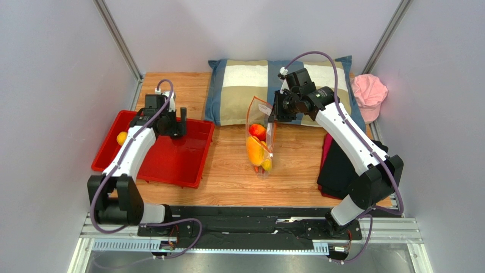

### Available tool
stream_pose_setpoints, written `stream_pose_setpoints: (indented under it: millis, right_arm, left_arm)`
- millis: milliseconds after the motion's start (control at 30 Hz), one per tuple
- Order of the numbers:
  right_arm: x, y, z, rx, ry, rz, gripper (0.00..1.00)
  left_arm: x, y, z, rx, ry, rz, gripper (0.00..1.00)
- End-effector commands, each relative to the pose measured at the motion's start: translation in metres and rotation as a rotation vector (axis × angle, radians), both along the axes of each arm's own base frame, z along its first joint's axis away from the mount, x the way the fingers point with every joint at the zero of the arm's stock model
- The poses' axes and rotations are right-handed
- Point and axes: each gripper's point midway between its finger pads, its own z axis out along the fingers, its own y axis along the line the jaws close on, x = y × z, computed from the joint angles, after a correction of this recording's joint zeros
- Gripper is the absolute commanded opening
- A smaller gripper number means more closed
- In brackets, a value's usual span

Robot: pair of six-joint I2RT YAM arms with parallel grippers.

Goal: Place the food in the zip-top bag and seal the zipper
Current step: Pick up the fake fruit from the bin.

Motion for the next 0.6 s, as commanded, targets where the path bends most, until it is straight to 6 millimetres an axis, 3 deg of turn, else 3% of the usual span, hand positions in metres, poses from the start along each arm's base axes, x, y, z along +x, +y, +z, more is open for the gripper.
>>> stream_pose_setpoints:
  millis: [0, 333, 567]
  right_arm:
    - [-0.002, -0.001, 0.019, 0.032, -0.058, 0.007, 0.00]
    - [-0.002, -0.003, 0.021, 0.025, -0.071, 0.002, 0.00]
    - [0.001, -0.002, 0.021, 0.025, -0.073, 0.001, 0.00]
  left_arm:
    - [0.022, 0.026, -0.025, 0.121, 0.055, 0.060, 0.99]
    - [0.076, 0.027, -0.060, 0.134, 0.071, 0.064, 0.95]
    - [0.082, 0.031, -0.081, 0.153, 0.112, 0.069, 0.79]
